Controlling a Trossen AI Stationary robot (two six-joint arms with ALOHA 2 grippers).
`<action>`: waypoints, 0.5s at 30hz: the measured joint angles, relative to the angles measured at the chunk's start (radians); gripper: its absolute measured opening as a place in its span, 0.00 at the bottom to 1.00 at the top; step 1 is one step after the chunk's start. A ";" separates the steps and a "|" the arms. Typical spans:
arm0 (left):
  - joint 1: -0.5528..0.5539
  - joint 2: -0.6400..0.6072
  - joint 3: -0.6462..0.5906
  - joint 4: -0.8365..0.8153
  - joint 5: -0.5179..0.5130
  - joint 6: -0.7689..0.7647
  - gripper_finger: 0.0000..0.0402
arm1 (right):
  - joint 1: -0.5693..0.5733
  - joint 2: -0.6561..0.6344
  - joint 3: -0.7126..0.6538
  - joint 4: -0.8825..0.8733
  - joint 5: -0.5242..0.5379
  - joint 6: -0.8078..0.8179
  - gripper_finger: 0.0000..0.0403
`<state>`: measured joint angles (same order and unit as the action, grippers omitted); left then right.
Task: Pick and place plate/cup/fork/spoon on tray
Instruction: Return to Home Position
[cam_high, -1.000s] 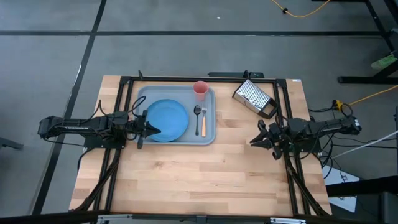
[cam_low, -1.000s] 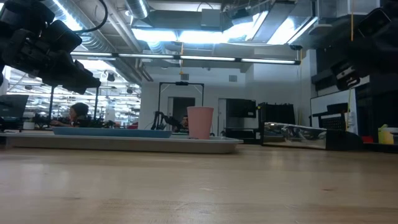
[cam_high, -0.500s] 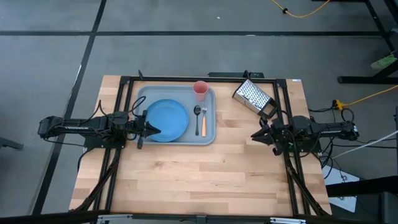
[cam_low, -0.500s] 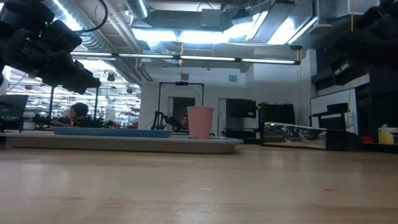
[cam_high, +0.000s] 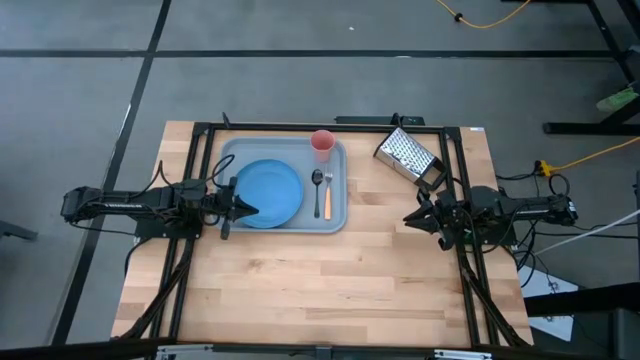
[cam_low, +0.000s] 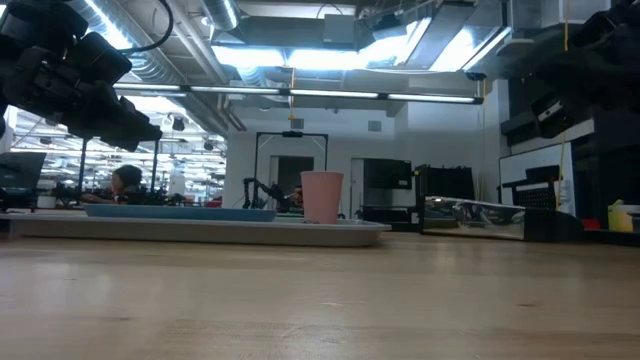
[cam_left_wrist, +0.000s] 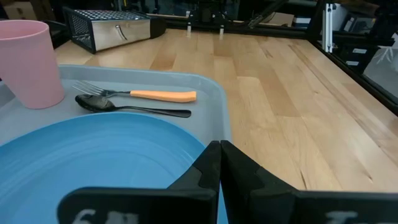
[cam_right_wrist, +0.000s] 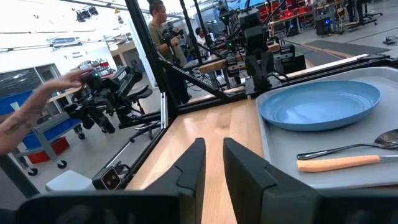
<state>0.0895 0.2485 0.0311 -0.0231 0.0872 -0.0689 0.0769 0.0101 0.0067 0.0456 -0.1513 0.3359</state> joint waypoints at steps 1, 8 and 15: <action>0.000 0.000 0.000 0.000 0.000 0.000 0.00 | 0.000 0.000 0.000 0.000 0.000 -0.001 0.15; 0.000 0.000 0.000 0.000 0.001 0.000 0.00 | 0.000 0.000 0.000 0.000 0.000 -0.002 0.15; 0.000 -0.053 -0.022 0.167 0.001 0.000 0.00 | 0.000 0.000 0.000 0.000 0.000 0.000 0.15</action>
<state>0.0897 0.1954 0.0089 0.1440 0.0883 -0.0685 0.0769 0.0105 0.0067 0.0460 -0.1509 0.3355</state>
